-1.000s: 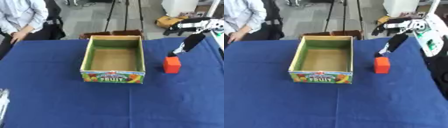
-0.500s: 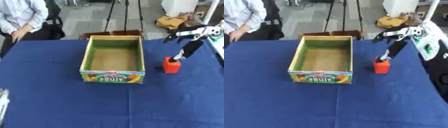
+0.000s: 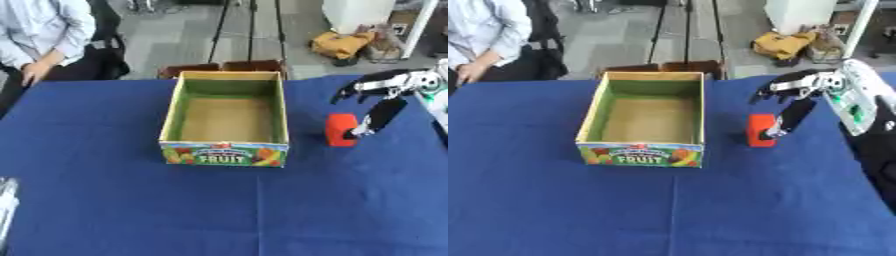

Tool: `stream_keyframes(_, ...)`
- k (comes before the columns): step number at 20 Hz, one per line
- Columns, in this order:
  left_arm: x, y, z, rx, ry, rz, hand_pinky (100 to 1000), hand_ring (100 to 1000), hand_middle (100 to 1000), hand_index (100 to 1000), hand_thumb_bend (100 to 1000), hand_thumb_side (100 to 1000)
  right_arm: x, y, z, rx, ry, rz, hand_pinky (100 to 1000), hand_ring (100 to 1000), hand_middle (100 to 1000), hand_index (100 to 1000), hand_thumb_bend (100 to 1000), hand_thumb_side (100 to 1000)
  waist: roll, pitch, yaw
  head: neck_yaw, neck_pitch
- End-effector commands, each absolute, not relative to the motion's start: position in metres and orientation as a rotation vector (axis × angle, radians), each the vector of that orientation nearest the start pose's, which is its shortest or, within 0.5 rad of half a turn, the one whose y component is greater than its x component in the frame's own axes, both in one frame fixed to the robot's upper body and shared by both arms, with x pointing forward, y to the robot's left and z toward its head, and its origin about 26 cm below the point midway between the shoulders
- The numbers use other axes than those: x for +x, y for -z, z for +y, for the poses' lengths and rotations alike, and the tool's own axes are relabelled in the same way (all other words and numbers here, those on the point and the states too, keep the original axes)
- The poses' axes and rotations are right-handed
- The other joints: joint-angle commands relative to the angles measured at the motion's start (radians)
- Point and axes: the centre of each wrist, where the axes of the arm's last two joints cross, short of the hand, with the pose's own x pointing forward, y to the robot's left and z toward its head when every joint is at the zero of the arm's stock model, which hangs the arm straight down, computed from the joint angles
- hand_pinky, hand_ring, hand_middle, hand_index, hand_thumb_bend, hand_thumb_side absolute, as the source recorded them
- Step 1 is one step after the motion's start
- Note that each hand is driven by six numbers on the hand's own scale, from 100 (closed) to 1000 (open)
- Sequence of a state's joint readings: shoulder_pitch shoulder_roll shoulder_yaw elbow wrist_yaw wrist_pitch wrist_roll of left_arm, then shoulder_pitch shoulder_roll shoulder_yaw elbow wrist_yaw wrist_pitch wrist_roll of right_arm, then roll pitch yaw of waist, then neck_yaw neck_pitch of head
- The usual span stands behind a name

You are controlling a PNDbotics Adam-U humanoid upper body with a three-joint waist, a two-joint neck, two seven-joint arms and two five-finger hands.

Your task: Pick up objects on the table and place them in the box.

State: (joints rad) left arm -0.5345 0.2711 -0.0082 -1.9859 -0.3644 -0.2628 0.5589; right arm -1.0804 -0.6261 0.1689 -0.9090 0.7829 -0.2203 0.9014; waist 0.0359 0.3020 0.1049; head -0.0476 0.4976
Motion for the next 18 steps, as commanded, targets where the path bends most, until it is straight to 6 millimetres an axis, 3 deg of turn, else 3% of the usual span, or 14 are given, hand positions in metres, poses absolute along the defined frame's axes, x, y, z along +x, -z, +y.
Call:
stream_keyframes(1, 0.312, -0.267, 0.227, -0.673, 0.163, 3.247, 727, 860, 836, 944, 100, 938, 0.473, -0.297, -0.341, -0.761, -1.699, -0.966, 884, 1000, 954, 1000, 429, 324, -0.012, -0.028, 0.000, -0.002, -0.013)
stream_keyframes(7, 0.312, -0.267, 0.227, -0.671, 0.168, 3.251, 725, 860, 836, 943, 100, 938, 0.474, -0.297, -0.341, -0.777, -1.664, -0.956, 859, 985, 932, 1000, 408, 357, -0.005, -0.022, 0.005, -0.011, -0.017)
stream_keyframes(15, 0.312, -0.267, 0.227, -0.672, 0.172, 3.255, 724, 859, 835, 942, 100, 938, 0.470, -0.311, -0.335, -0.787, -1.615, -1.023, 820, 947, 869, 995, 447, 405, -0.003, -0.014, 0.004, -0.015, -0.017)
stream_keyframes(18, 0.312, -0.267, 0.227, -0.672, 0.172, 3.256, 724, 859, 835, 940, 100, 938, 0.469, -0.312, -0.332, -0.792, -1.611, -1.031, 808, 932, 859, 991, 460, 382, -0.003, -0.012, 0.004, -0.016, -0.018)
